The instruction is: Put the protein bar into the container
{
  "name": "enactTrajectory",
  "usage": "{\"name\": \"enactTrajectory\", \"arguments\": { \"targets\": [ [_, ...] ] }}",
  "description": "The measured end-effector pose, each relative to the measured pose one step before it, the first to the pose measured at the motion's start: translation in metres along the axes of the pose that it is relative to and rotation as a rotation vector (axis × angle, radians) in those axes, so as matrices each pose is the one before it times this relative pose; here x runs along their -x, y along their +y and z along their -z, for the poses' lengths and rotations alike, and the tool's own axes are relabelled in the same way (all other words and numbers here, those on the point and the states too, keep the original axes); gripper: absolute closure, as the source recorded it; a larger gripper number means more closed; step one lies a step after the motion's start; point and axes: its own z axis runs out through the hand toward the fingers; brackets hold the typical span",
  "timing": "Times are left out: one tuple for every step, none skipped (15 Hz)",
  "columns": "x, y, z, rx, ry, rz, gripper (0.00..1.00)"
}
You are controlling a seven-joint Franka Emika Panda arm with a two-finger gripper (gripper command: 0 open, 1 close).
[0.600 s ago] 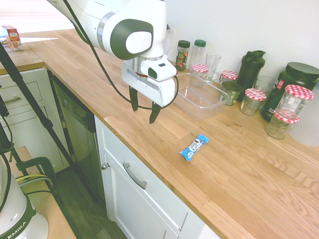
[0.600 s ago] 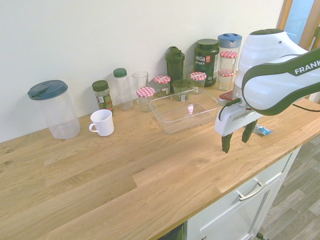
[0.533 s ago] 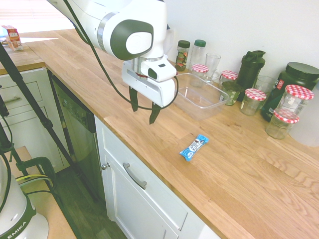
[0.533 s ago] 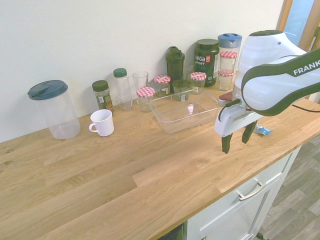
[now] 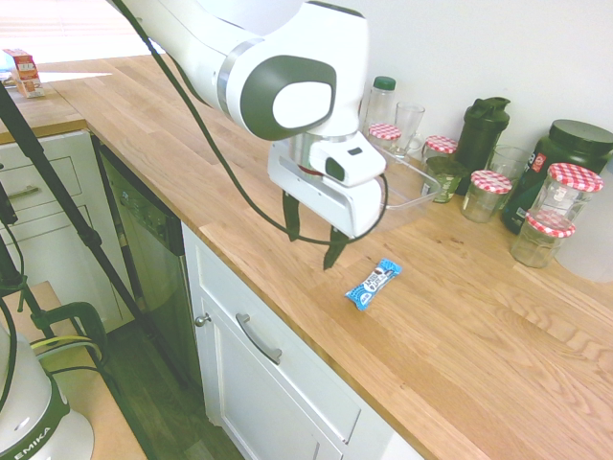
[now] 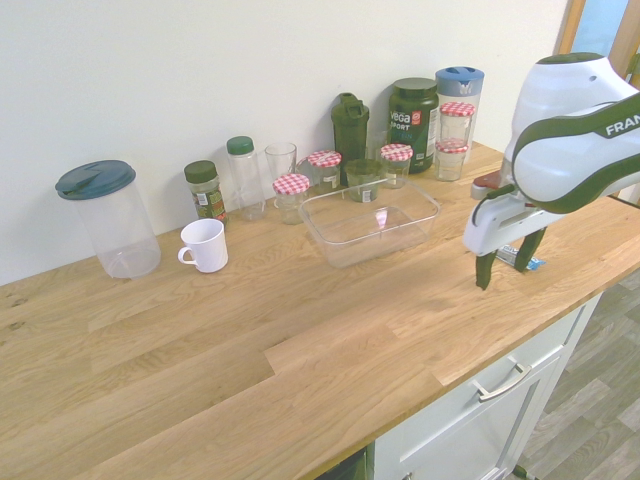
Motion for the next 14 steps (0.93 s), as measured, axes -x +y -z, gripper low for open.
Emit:
{"name": "enactTrajectory", "arguments": {
  "targets": [
    [-0.01019, 0.01088, -0.00091, -0.00448, 0.00655, -0.00441, 0.00],
    [-0.00805, 0.00867, -0.00156, -0.00390, 0.00178, -0.00034, 0.00],
    [-0.00692, 0.00576, -0.00210, -0.00453, 0.00310, 0.00387, 0.00],
    [-0.00597, 0.00317, -0.00195, -0.00186, 0.00158, 0.00603, 0.00],
    [-0.00582, -0.00009, -0.00100, -0.00152, 0.00333, 0.00527, 0.00],
    [-0.00436, -0.00203, -0.00154, 0.00076, 0.00082, 0.00470, 0.00],
    [-0.00365, -0.00229, -0.00155, 0.00118, 0.00032, 0.00466, 0.00],
    [-0.00372, -0.00205, -0.00215, 0.00225, -0.00130, 0.00510, 0.00],
    [-0.00399, -0.00111, -0.00226, 0.00109, -0.00144, 0.00394, 0.00],
    [-0.00469, 0.00011, -0.00205, 0.00044, -0.00108, 0.00132, 0.00],
    [-0.00402, 0.00139, -0.00285, 0.00004, -0.00148, 0.00130, 0.00],
    [-0.00269, 0.00216, -0.00257, -0.00040, -0.00245, 0.00038, 0.00],
    [-0.00187, 0.00241, -0.00273, -0.00097, -0.00654, 0.00002, 1.00],
    [-0.00134, 0.00203, -0.00219, -0.00393, -0.00766, -0.00160, 1.00]
  ]
}}
